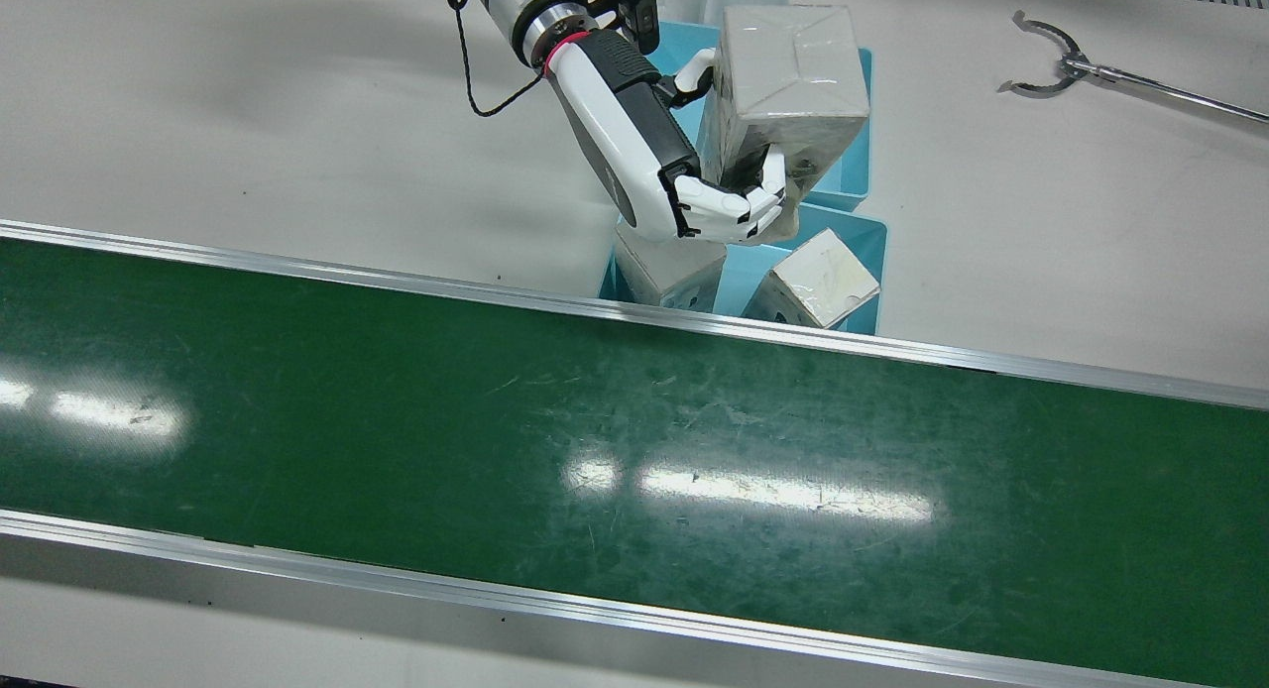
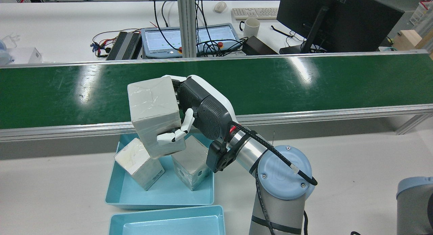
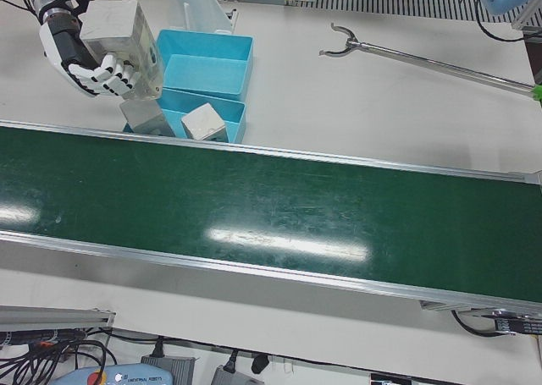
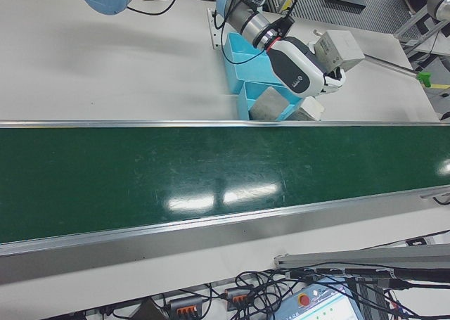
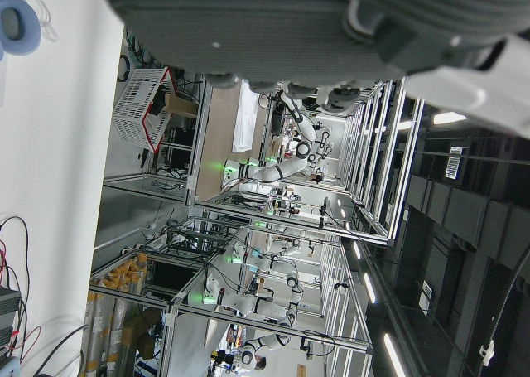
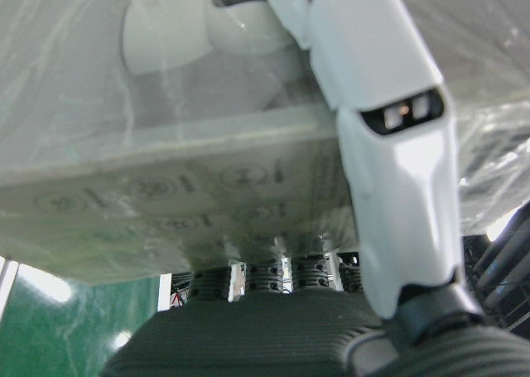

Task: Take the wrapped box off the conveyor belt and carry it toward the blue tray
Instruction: 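Carry the wrapped box with the right hand down over the blue tray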

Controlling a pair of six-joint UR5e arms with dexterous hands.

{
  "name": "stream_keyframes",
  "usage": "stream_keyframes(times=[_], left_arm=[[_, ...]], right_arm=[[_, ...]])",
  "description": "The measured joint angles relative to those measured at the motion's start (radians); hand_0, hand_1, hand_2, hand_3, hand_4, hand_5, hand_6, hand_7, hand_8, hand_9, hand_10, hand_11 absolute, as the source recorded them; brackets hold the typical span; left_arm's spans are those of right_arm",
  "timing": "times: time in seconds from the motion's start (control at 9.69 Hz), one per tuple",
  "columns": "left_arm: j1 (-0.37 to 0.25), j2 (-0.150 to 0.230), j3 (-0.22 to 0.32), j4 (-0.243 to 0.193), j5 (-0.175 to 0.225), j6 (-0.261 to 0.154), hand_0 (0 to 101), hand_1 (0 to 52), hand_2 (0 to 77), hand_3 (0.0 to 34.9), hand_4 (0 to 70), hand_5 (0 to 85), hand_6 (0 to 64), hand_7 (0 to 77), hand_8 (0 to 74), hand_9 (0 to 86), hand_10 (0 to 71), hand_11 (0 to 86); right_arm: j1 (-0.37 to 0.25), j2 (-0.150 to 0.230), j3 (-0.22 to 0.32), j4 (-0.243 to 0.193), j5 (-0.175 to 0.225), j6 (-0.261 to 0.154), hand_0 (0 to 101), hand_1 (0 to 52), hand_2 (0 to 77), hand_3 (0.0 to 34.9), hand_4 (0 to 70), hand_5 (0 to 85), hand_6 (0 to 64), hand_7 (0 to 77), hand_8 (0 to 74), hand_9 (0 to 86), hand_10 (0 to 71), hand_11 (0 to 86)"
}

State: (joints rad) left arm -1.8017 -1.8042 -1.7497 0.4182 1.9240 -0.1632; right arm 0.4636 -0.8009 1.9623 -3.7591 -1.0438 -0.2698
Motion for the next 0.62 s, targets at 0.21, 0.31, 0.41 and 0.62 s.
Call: stream_keyframes(times=[0.21, 0.31, 0.41, 0.62], left_arm=[[0.0, 0.0, 0.0, 0.0, 0.0, 0.0, 0, 0.0, 1.1, 0.0, 0.0, 1.1, 0.5, 0.5, 1.1, 0.5, 0.5, 0.5], [0.0, 0.0, 0.0, 0.0, 0.0, 0.0, 0, 0.0, 0.5, 0.0, 0.0, 1.1, 0.5, 0.5, 1.1, 0.5, 0.0, 0.5], [0.0, 0.0, 0.0, 0.0, 0.0, 0.0, 0, 0.0, 0.5, 0.0, 0.0, 1.1, 0.5, 0.5, 1.1, 0.5, 0.0, 0.5], [0.0, 0.0, 0.0, 0.0, 0.0, 0.0, 0, 0.0, 0.5, 0.0, 0.0, 1.1, 0.5, 0.5, 1.1, 0.5, 0.5, 0.5]], right_arm=[[-0.02, -0.043, 0.015, -0.001, 0.0, -0.004, 53, 0.5, 38.7, 0.0, 34.9, 57.3, 38.7, 56.2, 51.3, 50.2, 50.2, 43.1], [-0.024, -0.071, 0.018, 0.0, -0.003, -0.003, 55, 0.5, 38.7, 0.0, 32.7, 62.7, 39.8, 59.5, 51.8, 54.5, 50.2, 43.1], [-0.026, -0.091, 0.018, 0.002, -0.005, -0.002, 53, 0.5, 38.7, 0.2, 28.4, 62.7, 36.5, 62.7, 48.0, 55.1, 50.2, 43.1], [-0.044, -0.112, 0.012, 0.004, -0.007, -0.005, 52, 0.5, 38.7, 0.4, 22.9, 57.3, 31.1, 61.1, 41.5, 51.8, 50.2, 43.1]])
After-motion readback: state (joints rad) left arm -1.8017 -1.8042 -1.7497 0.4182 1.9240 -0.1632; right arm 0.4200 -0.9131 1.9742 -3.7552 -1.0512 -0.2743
